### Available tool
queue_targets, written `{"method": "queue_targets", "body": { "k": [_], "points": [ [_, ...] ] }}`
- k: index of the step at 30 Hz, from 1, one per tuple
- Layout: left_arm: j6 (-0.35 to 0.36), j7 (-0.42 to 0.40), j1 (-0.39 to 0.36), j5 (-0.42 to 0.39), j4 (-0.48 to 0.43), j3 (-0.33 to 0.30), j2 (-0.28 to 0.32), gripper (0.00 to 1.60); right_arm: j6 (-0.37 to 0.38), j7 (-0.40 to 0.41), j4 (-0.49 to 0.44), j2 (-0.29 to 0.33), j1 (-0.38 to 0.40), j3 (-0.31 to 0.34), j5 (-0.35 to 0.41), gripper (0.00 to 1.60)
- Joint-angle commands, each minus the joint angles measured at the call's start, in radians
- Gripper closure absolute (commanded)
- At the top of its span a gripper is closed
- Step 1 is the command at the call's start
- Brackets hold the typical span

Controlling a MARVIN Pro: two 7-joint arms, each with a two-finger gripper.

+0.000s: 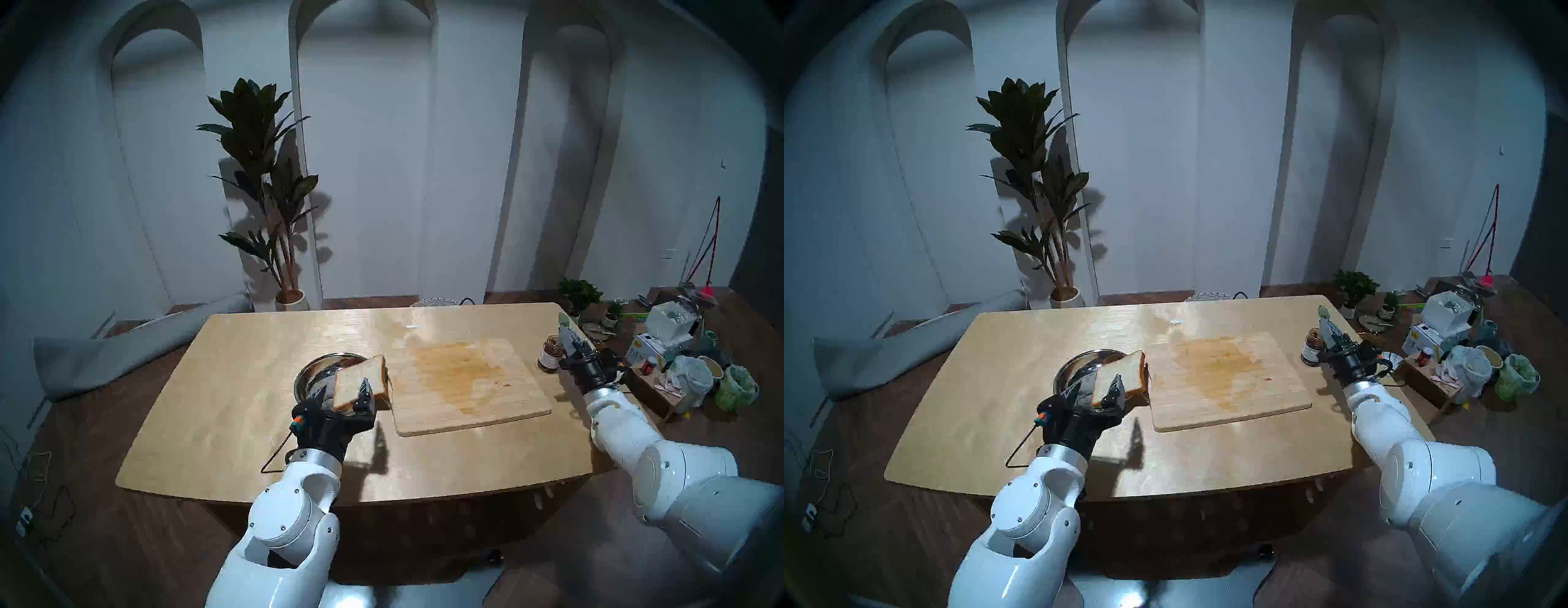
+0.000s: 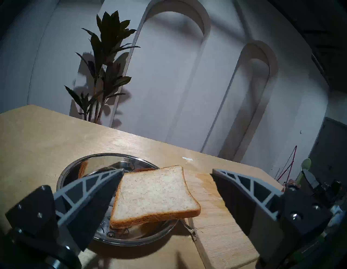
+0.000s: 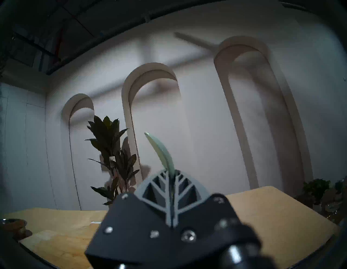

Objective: Spread jam over the slice of bread with the knife

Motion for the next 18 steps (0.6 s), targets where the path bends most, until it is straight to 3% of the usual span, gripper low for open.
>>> {"method": "queue_targets", "body": {
  "k": [1, 6, 18],
  "points": [
    [-0.008, 0.001, -0.010, -0.002, -0.025, -0.005, -0.004, 0.00, 0.045, -0.007, -0.046, 0.019, 0.061, -0.013, -0.010, 1.60],
    [-0.011, 0.001, -0.005, -0.007, -0.028, -0.009, -0.007, 0.00, 0.079, -0.027, -0.065, 0.021, 0.067, -0.031, -0.029, 1.60],
    [-0.009, -0.002, 0.011, -0.014, -0.036, -0.021, -0.007, 0.00, 0.183, -0.120, -0.098, 0.009, 0.001, -0.047, -0.055, 1.60]
  ]
}}
